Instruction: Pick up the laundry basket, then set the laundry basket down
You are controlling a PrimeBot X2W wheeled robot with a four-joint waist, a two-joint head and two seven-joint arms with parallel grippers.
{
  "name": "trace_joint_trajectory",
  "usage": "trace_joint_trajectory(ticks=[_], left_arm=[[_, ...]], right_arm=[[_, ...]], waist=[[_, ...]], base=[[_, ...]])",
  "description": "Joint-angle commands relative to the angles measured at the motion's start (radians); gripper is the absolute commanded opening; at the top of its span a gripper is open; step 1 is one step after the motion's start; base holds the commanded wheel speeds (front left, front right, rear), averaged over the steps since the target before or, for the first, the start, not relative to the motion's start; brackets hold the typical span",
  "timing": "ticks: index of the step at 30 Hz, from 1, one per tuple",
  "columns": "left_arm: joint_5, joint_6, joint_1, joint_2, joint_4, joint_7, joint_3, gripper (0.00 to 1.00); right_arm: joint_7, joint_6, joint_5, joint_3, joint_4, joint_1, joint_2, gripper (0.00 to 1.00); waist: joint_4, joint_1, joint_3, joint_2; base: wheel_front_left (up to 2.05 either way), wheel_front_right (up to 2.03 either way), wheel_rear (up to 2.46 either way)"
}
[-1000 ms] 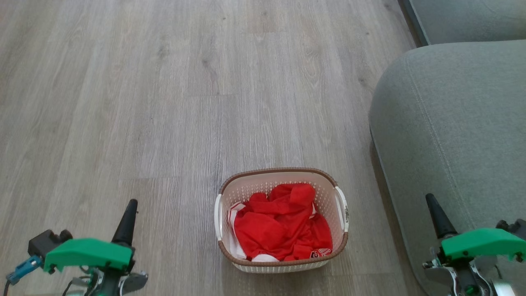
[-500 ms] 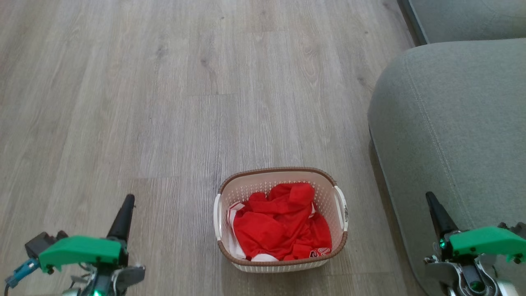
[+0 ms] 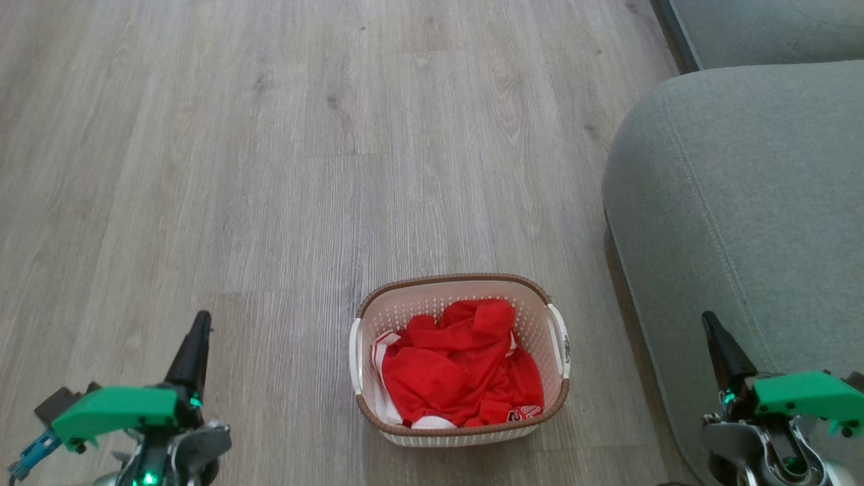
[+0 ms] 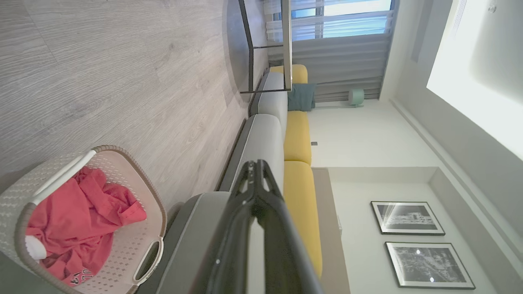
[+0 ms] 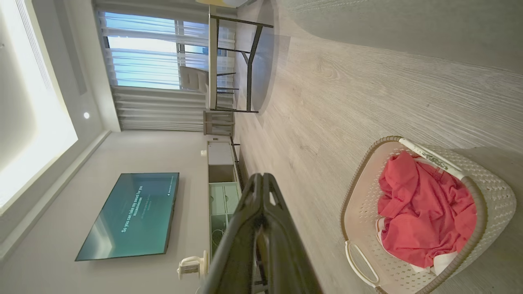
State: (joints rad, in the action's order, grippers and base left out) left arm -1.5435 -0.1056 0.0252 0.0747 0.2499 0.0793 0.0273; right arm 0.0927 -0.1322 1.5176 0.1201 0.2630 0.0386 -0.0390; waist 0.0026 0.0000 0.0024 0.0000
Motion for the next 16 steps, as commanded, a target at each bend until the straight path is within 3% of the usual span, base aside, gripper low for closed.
trace_joint_trajectory(ticks=[1, 7, 16], left_arm=[[-0.023, -0.012, 0.068, 0.002, -0.021, 0.005, 0.044, 0.0], [-0.084, -0.025, 0.08, -0.006, -0.006, 0.014, 0.061, 0.0], [-0.084, -0.025, 0.081, -0.008, -0.005, 0.016, 0.064, 0.0]], right_arm=[[0.007, 0.001, 0.027, -0.016, -0.029, 0.061, -0.016, 0.0], [0.015, 0.002, 0.095, -0.013, -0.019, 0.068, -0.017, 0.0], [0.016, 0.002, 0.096, -0.012, -0.019, 0.069, -0.016, 0.0]], waist=[[0.0, 0.0, 0.0, 0.0], [-0.003, 0.0, 0.001, 0.0], [-0.003, 0.0, 0.001, 0.0]], base=[[0.0, 0.0, 0.0], [0.0, 0.0, 0.0], [0.0, 0.0, 0.0]])
